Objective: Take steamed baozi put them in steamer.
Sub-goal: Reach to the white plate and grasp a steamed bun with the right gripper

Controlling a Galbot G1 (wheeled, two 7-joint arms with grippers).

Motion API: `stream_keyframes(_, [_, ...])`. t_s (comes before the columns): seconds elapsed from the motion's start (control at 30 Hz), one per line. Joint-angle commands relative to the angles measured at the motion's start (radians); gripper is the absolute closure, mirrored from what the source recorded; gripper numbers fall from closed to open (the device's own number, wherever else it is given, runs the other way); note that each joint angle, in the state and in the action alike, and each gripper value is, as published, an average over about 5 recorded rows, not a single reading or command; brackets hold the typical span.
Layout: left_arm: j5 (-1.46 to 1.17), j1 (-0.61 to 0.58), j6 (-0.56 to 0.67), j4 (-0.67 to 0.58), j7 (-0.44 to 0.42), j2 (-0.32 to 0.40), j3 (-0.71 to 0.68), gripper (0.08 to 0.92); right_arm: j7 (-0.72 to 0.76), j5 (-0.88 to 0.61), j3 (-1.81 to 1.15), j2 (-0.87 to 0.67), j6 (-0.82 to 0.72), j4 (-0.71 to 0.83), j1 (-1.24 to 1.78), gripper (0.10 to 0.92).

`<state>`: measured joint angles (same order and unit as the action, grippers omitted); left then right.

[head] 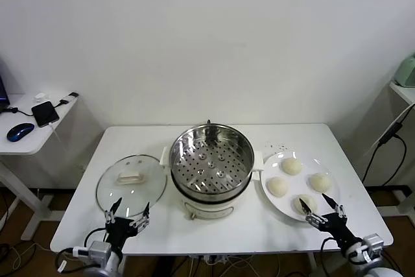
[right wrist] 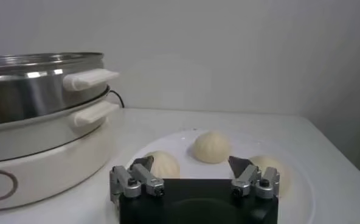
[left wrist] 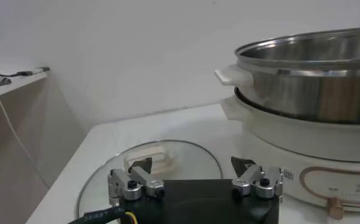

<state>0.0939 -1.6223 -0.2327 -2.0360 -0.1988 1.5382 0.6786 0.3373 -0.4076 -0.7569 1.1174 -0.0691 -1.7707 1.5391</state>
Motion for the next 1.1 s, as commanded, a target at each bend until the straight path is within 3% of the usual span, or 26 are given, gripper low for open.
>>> stream_keyframes(0.03, [0.001, -0.001, -0.001, -0.002, 0.000, 0.001, 0.001, 0.177, 0.001, 0.054, -0.027, -0.046, -0.044, -0.008, -0.048, 0.203])
stream_keyframes(0.2, [0.001, -0.003, -0.001, -0.002, 0.001, 0.003, 0.008, 0.177, 0.118, 0.260, -0.076, -0.163, -0.136, 0.019, -0.213, 0.202])
stream_keyframes(0.33, [0.001, -0.009, 0.003, -0.009, 0.003, 0.009, 0.016, 0.177, 0.318, 0.455, -0.033, -0.282, -0.156, 0.098, -0.392, 0.203])
stream_keyframes(0.67, [0.010, -0.052, 0.021, -0.039, 0.029, 0.037, 0.021, 0.177, 0.817, 0.965, 0.365, -0.430, 0.070, 0.416, -0.999, 0.203])
stream_keyframes(0.9, [0.022, -0.075, 0.026, -0.045, 0.038, 0.048, 0.024, 0.177, 0.980, 1.047, 0.691, -0.346, 0.170, 0.660, -1.301, 0.203])
stream_keyframes(1.1, [0.024, -0.096, 0.031, -0.047, 0.047, 0.056, 0.032, 0.177, 1.052, 1.095, 0.759, -0.217, 0.194, 0.860, -1.397, 0.203])
